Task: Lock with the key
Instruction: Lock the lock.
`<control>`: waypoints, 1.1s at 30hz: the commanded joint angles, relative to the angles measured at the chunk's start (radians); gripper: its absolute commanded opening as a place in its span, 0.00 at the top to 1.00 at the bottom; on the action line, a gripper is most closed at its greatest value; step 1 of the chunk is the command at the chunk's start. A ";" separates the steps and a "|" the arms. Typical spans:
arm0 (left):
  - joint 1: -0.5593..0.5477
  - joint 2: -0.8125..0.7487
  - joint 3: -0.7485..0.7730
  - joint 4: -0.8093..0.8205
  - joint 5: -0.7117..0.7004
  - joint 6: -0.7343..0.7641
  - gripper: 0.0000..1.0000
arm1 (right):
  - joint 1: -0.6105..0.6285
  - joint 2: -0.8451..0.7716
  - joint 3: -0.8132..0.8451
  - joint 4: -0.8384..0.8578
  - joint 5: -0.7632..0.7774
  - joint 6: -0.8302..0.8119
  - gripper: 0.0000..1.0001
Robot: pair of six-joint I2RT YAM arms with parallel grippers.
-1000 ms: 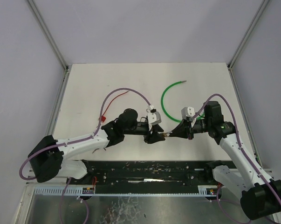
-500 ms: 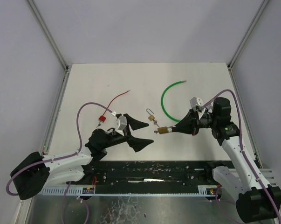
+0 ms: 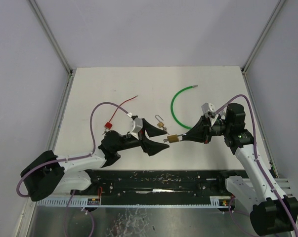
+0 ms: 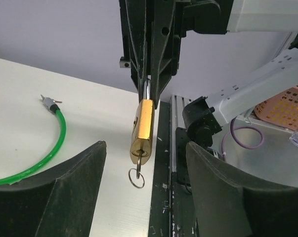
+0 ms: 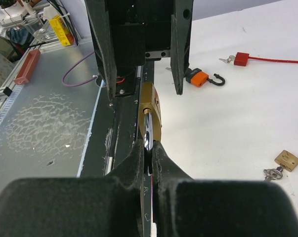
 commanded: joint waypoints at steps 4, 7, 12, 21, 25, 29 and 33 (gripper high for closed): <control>-0.006 0.098 0.069 0.100 0.063 -0.072 0.39 | -0.006 -0.008 0.009 0.052 -0.057 0.022 1.00; -0.011 0.142 0.095 0.115 0.079 -0.091 0.44 | -0.005 -0.008 0.008 0.053 -0.056 0.023 1.00; -0.017 0.170 0.115 0.119 0.083 -0.098 0.52 | -0.006 -0.006 0.008 0.052 -0.056 0.025 1.00; -0.018 0.191 0.153 0.096 0.100 -0.088 0.60 | -0.005 -0.008 0.003 0.052 -0.053 0.025 1.00; -0.017 0.208 0.179 0.064 0.124 -0.085 0.72 | -0.005 -0.011 0.002 0.052 -0.056 0.025 1.00; -0.017 0.204 0.197 0.013 0.143 -0.058 0.99 | -0.005 -0.021 0.000 0.053 -0.056 0.022 1.00; -0.018 0.157 0.191 -0.053 0.138 -0.010 0.99 | -0.005 -0.031 0.000 0.045 -0.049 0.015 0.92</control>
